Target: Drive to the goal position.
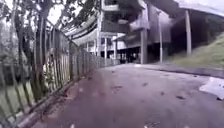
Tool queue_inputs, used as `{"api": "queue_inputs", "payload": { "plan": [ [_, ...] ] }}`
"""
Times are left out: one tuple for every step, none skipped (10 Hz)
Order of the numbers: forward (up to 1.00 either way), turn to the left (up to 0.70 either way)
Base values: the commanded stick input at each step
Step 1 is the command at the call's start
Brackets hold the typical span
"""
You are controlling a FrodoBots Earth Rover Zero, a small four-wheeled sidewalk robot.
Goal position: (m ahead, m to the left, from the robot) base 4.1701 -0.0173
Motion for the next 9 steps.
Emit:
{"api": "queue_inputs", "payload": {
  "plan": [
    [0.7, 0.14],
    [0.7, 0.0],
    [0.7, 0.0],
    [0.7, 0.0],
    [0.7, 0.01],
    [0.7, 0.21],
    [0.7, 0.35],
    [0.7, 0.35],
    [0.7, 0.34]
  ]
}}
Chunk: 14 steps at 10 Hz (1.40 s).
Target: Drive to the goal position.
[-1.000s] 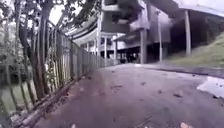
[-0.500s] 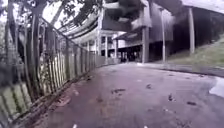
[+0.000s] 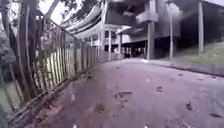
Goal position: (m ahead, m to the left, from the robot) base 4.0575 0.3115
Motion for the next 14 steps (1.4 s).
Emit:
{"api": "queue_inputs", "payload": {
  "plan": [
    [0.7, 0.18],
    [0.7, 0.01],
    [0.7, 0.0],
    [0.7, 0.0],
    [0.7, 0.0],
    [0.7, 0.0],
    [0.7, 0.0],
    [0.7, 0.0],
    [0.7, 0.0],
    [0.7, 0.0],
    [0.7, 0.0],
    [0.7, 0.0],
    [0.7, 0.0],
    [0.7, 0.02]
  ]
}}
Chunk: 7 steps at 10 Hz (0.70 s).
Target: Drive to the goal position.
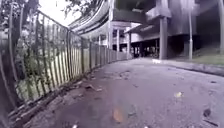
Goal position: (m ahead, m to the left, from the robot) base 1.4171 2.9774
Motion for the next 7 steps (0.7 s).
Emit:
{"api": "queue_inputs", "payload": {
  "plan": [
    [0.7, 0.0],
    [0.7, 0.0],
    [0.7, 0.0],
    [0.7, 0.0],
    [0.7, 0.0],
    [0.7, 0.0],
    [0.7, 0.0]
  ]
}}
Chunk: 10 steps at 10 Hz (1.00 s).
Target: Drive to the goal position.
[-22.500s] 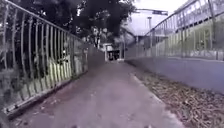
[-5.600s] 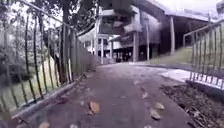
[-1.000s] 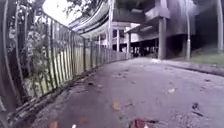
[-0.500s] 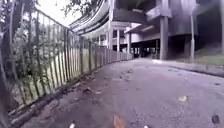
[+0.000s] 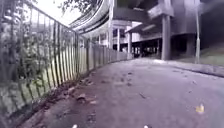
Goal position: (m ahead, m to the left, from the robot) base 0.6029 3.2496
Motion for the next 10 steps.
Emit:
{"api": "queue_inputs", "payload": {
  "plan": [
    [0.7, 0.03],
    [0.7, 0.25],
    [0.7, 0.35],
    [0.7, 0.3],
    [0.7, 0.08],
    [0.7, 0.0],
    [0.7, 0.0],
    [0.7, 0.0],
    [0.7, 0.0],
    [0.7, 0.0]
  ]
}}
